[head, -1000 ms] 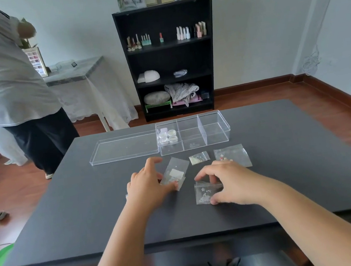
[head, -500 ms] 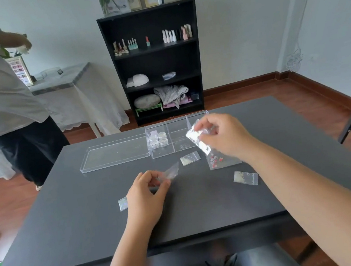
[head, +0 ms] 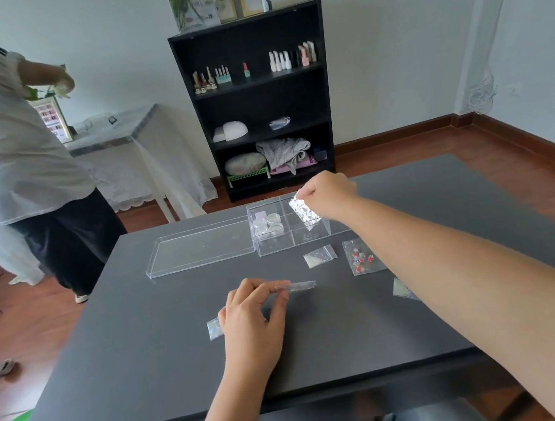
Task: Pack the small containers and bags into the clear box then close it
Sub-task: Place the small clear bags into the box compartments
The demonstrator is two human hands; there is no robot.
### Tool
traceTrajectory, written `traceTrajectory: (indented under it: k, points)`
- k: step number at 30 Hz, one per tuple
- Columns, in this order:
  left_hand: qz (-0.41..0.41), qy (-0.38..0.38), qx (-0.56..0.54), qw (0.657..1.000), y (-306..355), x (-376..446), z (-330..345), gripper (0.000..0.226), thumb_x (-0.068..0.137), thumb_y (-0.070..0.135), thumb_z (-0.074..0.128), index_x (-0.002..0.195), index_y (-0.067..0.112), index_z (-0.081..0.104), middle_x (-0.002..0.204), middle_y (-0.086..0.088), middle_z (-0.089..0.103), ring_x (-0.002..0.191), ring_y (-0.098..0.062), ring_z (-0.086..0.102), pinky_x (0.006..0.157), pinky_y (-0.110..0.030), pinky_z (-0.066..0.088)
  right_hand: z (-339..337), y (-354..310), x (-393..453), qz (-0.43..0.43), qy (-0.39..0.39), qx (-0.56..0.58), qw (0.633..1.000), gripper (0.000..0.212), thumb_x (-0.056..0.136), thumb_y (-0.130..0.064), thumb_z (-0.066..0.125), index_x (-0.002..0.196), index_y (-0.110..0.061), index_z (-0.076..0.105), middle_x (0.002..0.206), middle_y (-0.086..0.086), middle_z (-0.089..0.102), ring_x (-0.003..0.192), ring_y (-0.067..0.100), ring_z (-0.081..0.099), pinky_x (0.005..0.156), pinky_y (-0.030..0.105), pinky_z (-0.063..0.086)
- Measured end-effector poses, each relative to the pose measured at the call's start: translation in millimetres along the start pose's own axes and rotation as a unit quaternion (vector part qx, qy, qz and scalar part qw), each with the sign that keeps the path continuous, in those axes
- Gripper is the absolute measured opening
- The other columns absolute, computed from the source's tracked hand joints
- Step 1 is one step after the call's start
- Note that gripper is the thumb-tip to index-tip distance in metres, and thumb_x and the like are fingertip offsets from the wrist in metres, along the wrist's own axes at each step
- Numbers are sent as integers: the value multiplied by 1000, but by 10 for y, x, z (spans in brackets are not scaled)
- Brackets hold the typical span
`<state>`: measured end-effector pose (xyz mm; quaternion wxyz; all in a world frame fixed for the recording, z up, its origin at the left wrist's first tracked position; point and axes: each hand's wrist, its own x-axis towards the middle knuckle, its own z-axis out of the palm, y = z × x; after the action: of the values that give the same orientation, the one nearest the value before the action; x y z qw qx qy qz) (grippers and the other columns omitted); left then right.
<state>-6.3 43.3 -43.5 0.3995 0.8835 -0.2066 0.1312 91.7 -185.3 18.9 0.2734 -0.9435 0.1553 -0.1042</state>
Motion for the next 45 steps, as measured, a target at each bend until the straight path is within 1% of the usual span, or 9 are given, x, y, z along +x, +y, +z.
traceTrajectory:
  k: [7,17,23,27,33,37,40,43,45]
  points:
    - [1,-2,-3,1000,-17,-10,9,9,88,28,66,89,34,72,89,17,66,89,-16,55,83,-48,44,115,48,4,-16,-2,-36,999,42,91,-14,40,100,-38,73,115,-1,68,126,31,39,103,48,25]
    - [-15,-3,-24,1000,-8,-16,-4,22,85,30,69,78,49,60,86,39,63,91,-1,53,87,-41,41,125,38,-13,12,-97,-90,991,50,92,-22,28,126,-45,57,122,-2,62,134,24,23,103,53,15]
    - [-13,0,-26,1000,-31,-16,19,14,84,30,69,82,43,65,85,40,62,91,1,50,85,-46,43,108,72,-51,6,-145,-94,985,53,94,-25,20,138,-43,43,136,1,54,140,25,14,101,54,11]
    - [-10,9,-21,1000,-53,-12,30,10,84,30,69,83,40,68,83,40,61,90,-2,51,83,-48,45,105,149,-153,-45,-82,-39,995,46,95,-26,29,130,-43,54,97,-12,58,128,15,18,97,46,18]
    - [-7,11,-43,999,-50,-2,23,12,85,31,67,82,41,66,86,39,63,92,1,51,82,-44,46,-92,319,-357,-134,124,-12,983,29,92,-19,48,100,-35,71,101,-10,64,102,21,45,76,35,21]
    - [-57,32,-147,987,-10,89,-5,16,85,29,69,87,45,66,89,31,65,92,-2,57,70,-26,42,-272,622,-595,-142,45,78,986,27,92,-17,51,102,-34,69,86,-18,62,81,6,54,72,27,43]
    - [-38,52,-182,981,123,354,-72,35,83,31,71,109,49,56,83,24,65,85,1,61,69,-22,40,-351,845,-750,-139,-1,72,988,27,91,-17,55,104,-37,67,87,-21,61,76,-1,57,63,14,40]
    - [-12,65,-171,983,267,762,-77,58,84,31,68,126,52,36,81,21,66,72,1,60,80,-34,45,-407,987,-785,-132,-60,8,989,23,89,-25,60,102,-43,64,90,-18,59,82,0,50,68,19,36]
    - [22,59,-108,992,341,1025,-24,61,86,27,63,132,49,30,79,18,65,80,-2,60,90,-39,37,-439,1018,-773,-111,-120,-44,986,23,87,-36,63,108,-45,62,99,-18,54,92,4,43,76,27,36]
